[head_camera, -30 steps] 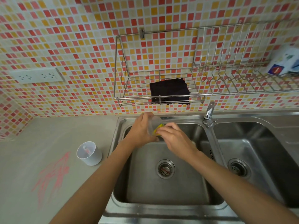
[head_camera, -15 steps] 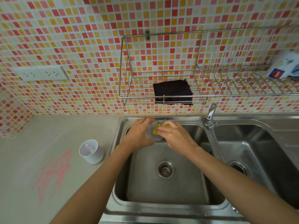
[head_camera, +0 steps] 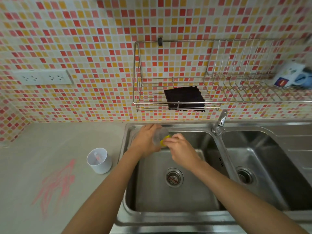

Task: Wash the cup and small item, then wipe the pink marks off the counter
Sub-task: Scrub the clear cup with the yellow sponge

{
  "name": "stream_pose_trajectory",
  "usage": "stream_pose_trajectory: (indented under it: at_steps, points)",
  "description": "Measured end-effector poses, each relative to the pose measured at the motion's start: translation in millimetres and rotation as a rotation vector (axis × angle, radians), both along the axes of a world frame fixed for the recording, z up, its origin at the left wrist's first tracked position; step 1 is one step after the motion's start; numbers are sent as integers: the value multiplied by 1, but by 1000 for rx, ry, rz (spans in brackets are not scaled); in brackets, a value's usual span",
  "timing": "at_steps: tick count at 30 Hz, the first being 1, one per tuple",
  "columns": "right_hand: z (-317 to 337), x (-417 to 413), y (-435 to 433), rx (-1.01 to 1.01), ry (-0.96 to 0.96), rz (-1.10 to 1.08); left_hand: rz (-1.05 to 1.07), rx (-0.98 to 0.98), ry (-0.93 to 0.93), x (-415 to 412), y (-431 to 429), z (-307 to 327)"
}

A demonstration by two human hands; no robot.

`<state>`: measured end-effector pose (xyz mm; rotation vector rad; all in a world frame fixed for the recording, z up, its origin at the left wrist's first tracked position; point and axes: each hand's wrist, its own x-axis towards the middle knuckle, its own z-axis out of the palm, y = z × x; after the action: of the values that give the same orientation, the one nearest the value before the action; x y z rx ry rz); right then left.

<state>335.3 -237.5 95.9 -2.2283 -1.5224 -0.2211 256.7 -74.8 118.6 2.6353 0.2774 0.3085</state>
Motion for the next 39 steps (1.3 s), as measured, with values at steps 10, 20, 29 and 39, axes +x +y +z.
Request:
stream_pose_trajectory:
  at_steps: [10,20,29,39]
  points:
    - [91,-8,23,447,516,-283,44,-143,-3,-14,33,-17]
    - [142,69,130,415,390,-470,49,-331,-20,-24,49,-22]
    - [115,95,164,13,238,-585,47,-359,31,-25,63,-29]
    - [112,25,114,605,124,-308,69,-281,12,-33,47,-27]
